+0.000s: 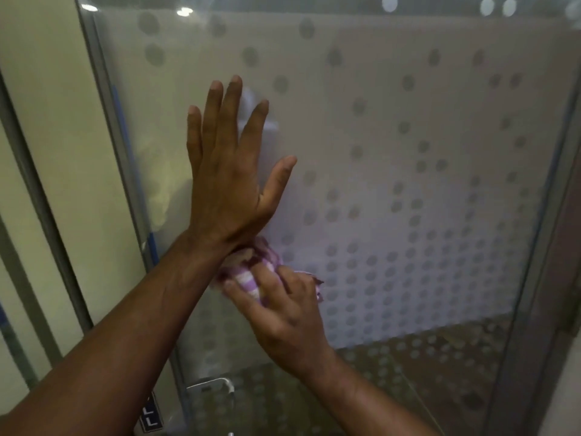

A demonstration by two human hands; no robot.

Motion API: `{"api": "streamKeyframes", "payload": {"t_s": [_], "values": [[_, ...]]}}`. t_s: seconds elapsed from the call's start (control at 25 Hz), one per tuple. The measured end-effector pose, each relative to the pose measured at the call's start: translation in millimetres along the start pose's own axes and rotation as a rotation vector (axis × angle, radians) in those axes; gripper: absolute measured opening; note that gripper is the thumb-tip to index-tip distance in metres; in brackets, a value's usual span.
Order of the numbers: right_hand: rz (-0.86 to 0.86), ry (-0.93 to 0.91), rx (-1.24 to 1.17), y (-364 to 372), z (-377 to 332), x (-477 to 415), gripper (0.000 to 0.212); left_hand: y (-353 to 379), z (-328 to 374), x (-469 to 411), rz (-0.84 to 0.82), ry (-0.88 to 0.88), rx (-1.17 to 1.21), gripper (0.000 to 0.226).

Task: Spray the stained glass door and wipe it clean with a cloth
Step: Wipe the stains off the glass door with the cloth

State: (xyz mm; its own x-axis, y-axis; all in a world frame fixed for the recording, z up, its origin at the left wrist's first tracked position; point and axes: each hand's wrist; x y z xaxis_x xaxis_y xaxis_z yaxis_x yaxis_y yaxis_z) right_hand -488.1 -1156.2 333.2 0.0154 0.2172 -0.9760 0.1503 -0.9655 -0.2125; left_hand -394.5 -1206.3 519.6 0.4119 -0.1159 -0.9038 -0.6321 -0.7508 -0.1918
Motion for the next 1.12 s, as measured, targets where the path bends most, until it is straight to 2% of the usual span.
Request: {"api": "streamKeyframes", "payload": {"t_s": [0.16, 0.28, 0.44, 0.68, 0.8, 1.12], "values": [[-0.071, -0.109, 0.011, -15.9, 45.1, 22.3, 0.046, 6.8, 25.8, 3.0, -0.025, 0.048, -0.067, 0.075], [-0.050, -0.060, 0.047, -38.6, 100.3, 31.5, 0.045, 13.4, 44.8, 15.3, 0.008, 0.034, -0.093, 0.071], [0.066, 0.021, 0.110, -69.8, 179.2, 27.8, 0.046, 26.3, 70.6, 29.5, -0.027, 0.030, -0.108, 0.071], [0.232, 0.327, 0.200, -117.8, 296.6, 8.8, 0.045, 45.9, 96.7, 43.3, -0.077, 0.034, -0.134, 0.075], [0.228, 0.474, 0.274, -133.0, 345.5, 13.7, 0.058, 48.8, 96.6, 49.4, -0.092, 0.025, -0.160, 0.077], [0.323, 0.854, 0.224, -128.5, 382.7, 42.7, 0.070, 58.1, 95.2, 59.2, -0.127, 0.029, -0.210, 0.080]]}}
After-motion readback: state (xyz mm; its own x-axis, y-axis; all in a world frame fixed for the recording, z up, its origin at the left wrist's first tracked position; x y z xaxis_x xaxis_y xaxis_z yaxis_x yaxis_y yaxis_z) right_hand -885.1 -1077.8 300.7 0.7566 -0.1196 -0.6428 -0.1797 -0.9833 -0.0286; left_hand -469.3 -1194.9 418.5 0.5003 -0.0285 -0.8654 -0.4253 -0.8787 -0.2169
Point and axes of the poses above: each hand's wrist, its own x-axis away from the middle knuckle, its own y-axis out of the palm, z = x × y, and after that the axes turned 15 degrees about y, right-handed
